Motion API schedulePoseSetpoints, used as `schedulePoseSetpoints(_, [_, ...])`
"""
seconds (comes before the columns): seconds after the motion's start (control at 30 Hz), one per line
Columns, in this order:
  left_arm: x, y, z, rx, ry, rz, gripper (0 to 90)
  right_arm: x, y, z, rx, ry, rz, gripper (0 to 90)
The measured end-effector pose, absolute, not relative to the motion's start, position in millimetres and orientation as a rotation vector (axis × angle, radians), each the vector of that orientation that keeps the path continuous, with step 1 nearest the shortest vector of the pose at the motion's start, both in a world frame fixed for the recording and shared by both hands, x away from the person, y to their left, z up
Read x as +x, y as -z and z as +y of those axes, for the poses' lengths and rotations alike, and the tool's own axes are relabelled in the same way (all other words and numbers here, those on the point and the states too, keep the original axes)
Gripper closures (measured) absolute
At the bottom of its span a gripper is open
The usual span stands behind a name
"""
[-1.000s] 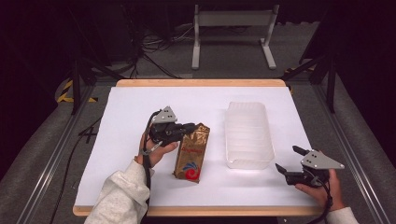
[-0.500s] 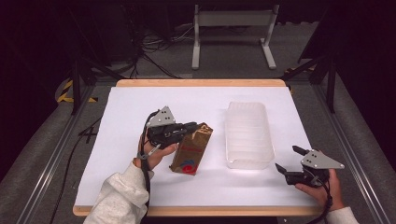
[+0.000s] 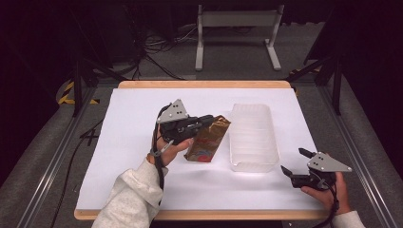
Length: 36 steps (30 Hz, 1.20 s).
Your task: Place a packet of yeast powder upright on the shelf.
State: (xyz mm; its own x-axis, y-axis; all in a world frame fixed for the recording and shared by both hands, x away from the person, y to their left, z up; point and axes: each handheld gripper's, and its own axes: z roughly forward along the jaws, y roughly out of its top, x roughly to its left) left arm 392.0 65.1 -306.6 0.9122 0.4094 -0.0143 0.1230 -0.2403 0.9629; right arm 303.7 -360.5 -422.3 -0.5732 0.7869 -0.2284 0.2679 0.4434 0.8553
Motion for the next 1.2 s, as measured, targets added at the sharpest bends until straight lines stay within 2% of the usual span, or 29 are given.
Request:
schedulePoseSetpoints(0.63, [399,282,-8,1.756,-0.242,0.290,86.9,302,422,-362,0.882,-1.076,2.066,12.7])
schedulePoseSetpoints(1.2, [404,285,-39,1.719,-0.237,0.303,86.8,303,423,-363,0.883,-1.076,2.070,12.7])
